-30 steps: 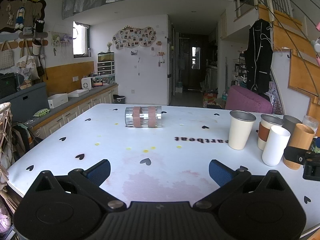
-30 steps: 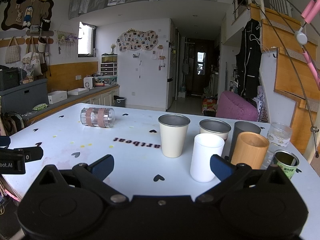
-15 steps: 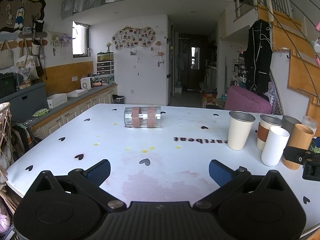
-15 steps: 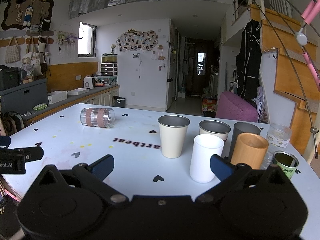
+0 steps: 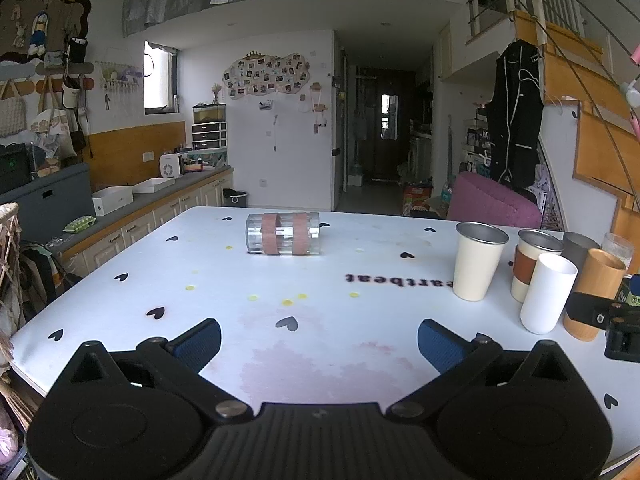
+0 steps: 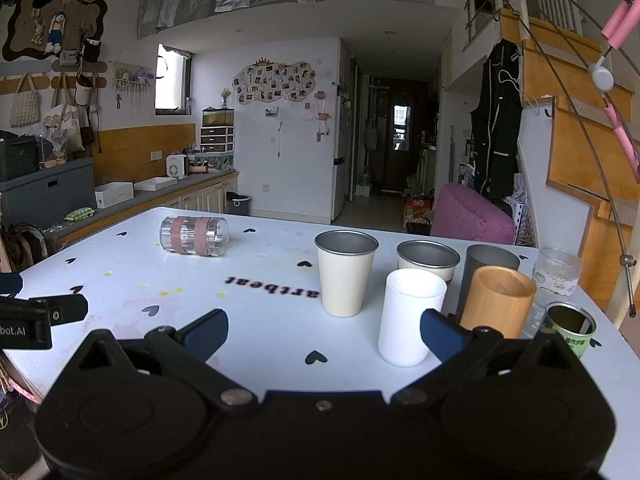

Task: Flip cup upright
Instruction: 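Move the left tool down to the clear banded glass lying on its side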

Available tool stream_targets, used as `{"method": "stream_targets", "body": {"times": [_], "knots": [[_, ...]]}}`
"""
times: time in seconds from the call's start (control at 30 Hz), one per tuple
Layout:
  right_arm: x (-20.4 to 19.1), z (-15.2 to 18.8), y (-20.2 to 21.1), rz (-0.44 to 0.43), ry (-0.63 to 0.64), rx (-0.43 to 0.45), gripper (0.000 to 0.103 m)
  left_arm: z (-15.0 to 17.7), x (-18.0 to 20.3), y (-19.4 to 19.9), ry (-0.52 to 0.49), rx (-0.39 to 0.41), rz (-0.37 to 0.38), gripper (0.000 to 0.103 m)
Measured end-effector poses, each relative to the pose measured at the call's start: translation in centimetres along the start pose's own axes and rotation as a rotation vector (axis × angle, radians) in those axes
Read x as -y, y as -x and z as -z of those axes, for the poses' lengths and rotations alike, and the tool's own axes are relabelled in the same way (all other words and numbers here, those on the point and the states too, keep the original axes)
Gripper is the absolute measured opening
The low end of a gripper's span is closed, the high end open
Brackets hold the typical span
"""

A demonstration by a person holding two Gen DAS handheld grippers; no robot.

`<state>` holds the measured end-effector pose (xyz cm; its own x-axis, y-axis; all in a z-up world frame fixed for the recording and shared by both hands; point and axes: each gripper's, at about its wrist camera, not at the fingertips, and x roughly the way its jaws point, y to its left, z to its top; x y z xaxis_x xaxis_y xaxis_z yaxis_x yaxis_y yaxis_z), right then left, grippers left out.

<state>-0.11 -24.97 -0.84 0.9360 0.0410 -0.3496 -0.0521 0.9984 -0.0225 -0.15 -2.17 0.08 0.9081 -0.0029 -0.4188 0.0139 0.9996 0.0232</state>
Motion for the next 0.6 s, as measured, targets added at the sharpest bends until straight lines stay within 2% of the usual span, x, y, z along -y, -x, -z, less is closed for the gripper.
{"method": "stream_targets", "body": {"times": [0.3,0.43,0.6], "knots": [[0.2,0.5,0.1,-0.002,-0.007,0.001,0.103,0.0,0.6,-2.5,-0.005,0.032,0.043,0.103],[0.4,0.3,-0.2,-0.012,-0.008,0.003,0.103,-0.9,-0.3,-4.4,-0.009,0.038,0.067,0.103],[0.6,1.2,-1.2,-0.048,-0.011,0.001,0.103,-3.1,-3.1,-8.4,0.018,0.027,0.083,0.103]]}}
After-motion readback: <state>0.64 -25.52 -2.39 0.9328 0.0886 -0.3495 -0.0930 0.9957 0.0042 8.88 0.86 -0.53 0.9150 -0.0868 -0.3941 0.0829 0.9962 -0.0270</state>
